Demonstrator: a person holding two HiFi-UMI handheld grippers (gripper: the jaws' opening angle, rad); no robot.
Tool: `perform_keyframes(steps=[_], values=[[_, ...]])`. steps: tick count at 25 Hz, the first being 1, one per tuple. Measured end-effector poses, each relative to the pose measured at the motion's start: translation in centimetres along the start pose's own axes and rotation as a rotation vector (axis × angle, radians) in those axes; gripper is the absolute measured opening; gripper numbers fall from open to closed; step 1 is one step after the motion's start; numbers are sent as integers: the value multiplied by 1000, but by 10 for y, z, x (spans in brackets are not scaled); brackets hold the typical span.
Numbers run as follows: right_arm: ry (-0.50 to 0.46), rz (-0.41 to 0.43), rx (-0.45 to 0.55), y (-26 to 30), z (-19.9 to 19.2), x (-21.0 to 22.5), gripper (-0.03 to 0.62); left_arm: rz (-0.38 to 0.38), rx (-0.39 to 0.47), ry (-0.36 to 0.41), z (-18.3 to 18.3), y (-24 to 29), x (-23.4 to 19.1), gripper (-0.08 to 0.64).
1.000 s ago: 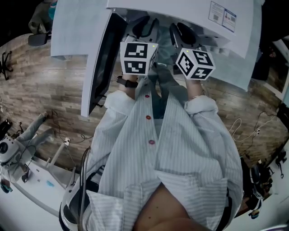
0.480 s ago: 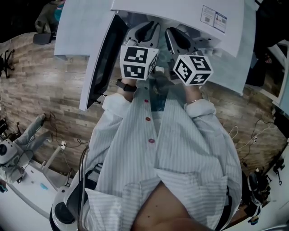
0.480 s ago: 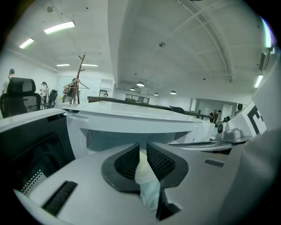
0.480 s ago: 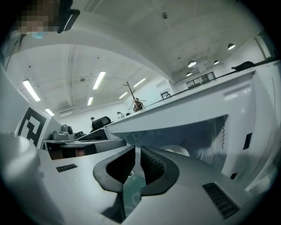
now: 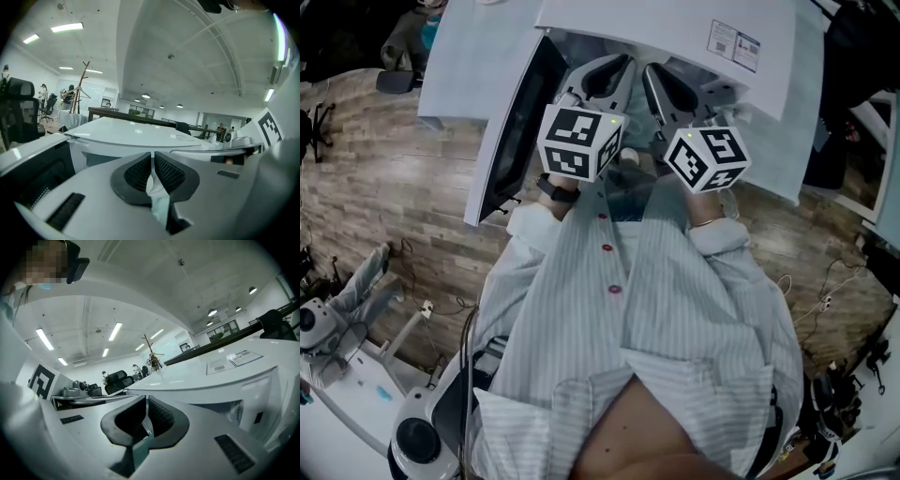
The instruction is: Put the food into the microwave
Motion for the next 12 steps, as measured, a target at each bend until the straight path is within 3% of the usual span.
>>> perform_keyframes(steps=[12], values=[[-21, -25, 67, -27, 26, 7, 35, -148, 9, 1, 18, -13, 34, 11]])
Point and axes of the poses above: the fingertips, and each gripper's own axes: y forward along the fingers, x to its right, z out of its top, the point moved 7 cm from there along -y, backward along the fingers, and after that the axes turned 8 degrees about -y, right-handed, at the moved point
